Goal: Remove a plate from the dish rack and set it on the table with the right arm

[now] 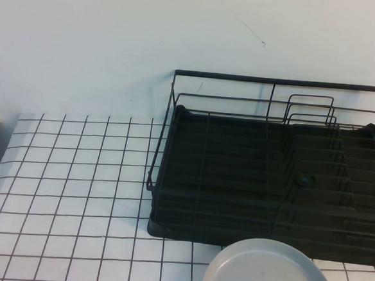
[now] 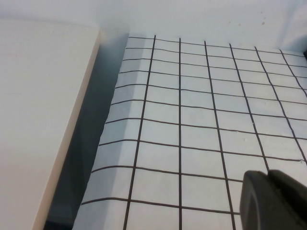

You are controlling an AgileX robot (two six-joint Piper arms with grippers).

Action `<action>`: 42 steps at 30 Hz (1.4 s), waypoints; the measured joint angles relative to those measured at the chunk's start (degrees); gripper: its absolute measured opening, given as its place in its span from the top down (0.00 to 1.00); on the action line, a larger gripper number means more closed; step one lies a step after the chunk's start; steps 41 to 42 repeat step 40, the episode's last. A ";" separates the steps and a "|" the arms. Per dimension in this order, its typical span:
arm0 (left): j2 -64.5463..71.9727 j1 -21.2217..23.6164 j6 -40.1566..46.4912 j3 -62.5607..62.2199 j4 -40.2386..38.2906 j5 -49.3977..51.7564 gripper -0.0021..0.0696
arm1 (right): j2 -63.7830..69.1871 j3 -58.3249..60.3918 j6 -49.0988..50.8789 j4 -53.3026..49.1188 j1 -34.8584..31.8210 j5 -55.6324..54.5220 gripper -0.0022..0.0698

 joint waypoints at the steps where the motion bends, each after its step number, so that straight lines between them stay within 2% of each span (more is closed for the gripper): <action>1: 0.00 0.00 0.00 0.00 0.00 0.00 0.98 | 0.00 -0.13 0.00 0.00 0.00 0.42 0.97; 17: 0.00 0.00 0.00 0.00 0.00 0.00 0.98 | 0.00 -0.34 0.00 0.13 0.00 1.26 0.97; 26: 0.00 0.00 0.00 0.00 0.00 0.00 0.98 | 0.00 -0.34 0.00 0.13 -3.22 1.26 0.97; 42: 0.00 0.00 0.00 0.00 0.00 0.00 0.98 | 0.00 -0.34 0.00 0.13 -3.44 1.26 0.97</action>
